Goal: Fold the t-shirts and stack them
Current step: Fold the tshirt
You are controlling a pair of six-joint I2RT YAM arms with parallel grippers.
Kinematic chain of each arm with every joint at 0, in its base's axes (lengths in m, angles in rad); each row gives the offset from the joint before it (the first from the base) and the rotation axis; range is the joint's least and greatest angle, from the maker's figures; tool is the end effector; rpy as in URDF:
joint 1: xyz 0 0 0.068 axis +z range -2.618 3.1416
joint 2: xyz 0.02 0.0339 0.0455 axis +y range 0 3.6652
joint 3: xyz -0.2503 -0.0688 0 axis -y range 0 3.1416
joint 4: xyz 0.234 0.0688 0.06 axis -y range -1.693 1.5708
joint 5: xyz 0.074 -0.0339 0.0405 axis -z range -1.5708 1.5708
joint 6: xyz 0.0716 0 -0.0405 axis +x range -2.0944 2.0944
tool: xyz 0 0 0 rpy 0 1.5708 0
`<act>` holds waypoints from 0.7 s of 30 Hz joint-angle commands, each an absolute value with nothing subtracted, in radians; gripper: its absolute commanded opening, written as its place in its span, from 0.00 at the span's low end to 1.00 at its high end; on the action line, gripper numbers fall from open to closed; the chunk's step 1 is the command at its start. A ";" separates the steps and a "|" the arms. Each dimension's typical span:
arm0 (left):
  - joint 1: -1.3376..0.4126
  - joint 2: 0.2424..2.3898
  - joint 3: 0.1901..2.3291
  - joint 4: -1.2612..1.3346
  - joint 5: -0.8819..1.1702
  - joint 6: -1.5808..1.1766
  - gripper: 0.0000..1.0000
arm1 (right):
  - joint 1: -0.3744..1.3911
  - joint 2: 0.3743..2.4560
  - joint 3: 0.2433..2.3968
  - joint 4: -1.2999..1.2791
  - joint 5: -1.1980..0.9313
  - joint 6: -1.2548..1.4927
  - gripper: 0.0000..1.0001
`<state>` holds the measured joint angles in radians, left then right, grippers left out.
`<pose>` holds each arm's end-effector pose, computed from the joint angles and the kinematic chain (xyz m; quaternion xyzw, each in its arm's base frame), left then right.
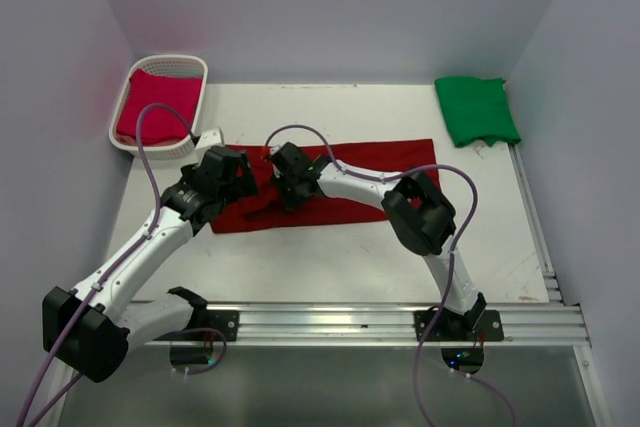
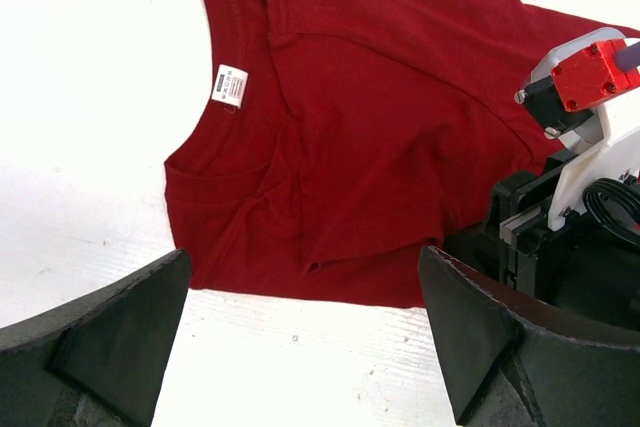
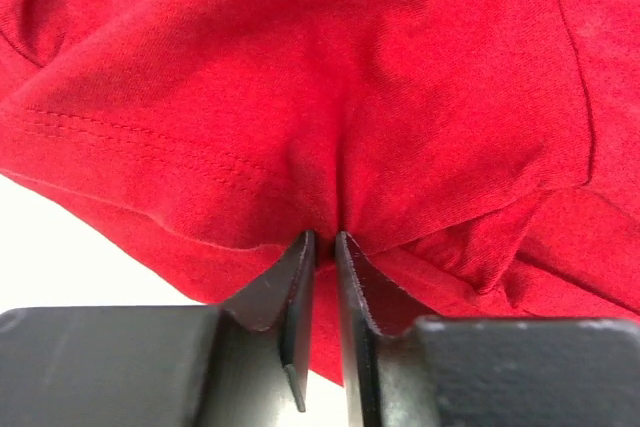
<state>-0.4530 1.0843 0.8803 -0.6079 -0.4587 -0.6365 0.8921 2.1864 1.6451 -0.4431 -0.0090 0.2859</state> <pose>0.2291 -0.0763 0.2458 -0.1667 0.8930 -0.0063 0.4179 0.2987 0.3714 0.1274 -0.2870 0.9133 0.1641 0.2379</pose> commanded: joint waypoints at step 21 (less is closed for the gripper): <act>-0.454 1.065 0.879 -0.577 -0.492 -0.653 1.00 | 0.905 1.977 1.647 -0.558 0.046 0.232 0.00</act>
<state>-0.4530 1.0843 0.8787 -0.6079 -0.4652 -0.6365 0.8978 2.0407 1.6268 -0.5053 0.0193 0.2642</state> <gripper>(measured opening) 0.997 0.015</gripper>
